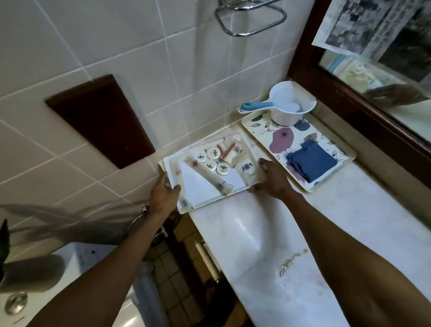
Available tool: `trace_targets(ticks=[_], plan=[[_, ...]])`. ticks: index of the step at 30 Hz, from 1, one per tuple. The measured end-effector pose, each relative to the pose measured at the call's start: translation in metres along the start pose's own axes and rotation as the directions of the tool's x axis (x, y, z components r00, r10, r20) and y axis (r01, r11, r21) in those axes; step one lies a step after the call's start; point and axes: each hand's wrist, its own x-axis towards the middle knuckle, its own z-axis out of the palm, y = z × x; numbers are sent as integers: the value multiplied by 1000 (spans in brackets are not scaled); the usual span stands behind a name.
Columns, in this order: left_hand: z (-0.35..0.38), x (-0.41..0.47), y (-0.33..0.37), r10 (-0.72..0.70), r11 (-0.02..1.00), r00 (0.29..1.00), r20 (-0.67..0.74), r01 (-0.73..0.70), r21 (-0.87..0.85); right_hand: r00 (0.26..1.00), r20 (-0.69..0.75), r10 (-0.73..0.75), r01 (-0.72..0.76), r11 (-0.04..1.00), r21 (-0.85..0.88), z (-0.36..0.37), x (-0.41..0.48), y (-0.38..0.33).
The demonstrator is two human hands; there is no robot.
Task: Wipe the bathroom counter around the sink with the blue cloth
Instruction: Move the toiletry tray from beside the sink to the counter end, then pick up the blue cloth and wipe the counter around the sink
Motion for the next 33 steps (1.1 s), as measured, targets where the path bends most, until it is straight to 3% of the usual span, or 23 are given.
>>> trace_targets(ticks=[4, 8, 13, 18, 21, 24, 28, 31, 33], plan=[[4, 3, 5, -4, 1000, 1000, 16, 4, -5, 992, -93, 80, -66, 988, 141, 2, 16, -2], [8, 9, 5, -18, 1000, 1000, 25, 18, 3, 980, -190, 62, -50, 997, 64, 1, 30, -5], [11, 17, 6, -30, 1000, 999, 26, 30, -3, 976, -211, 59, -51, 998, 44, -2, 35, -4], [7, 14, 19, 75, 959, 987, -141, -33, 282, 972, -221, 79, -63, 995, 79, -3, 29, -1], [20, 10, 45, 224, 928, 953, -203, -145, 342, 966, -256, 41, -17, 995, 97, -7, 16, 6], [57, 2, 81, 398, 888, 910, -118, -350, 299, 934, -355, 30, 22, 990, 143, -20, -7, 27], [130, -16, 133, 572, 794, 815, 99, -580, 182, 837, -538, 96, -11, 987, 158, -52, -40, 77], [191, -29, 164, 626, 735, 733, 268, -668, 111, 789, -578, 209, -116, 974, 195, -76, -59, 122], [231, -32, 182, 587, 747, 719, 372, -659, 93, 782, -562, 268, -199, 963, 182, -87, -67, 152]])
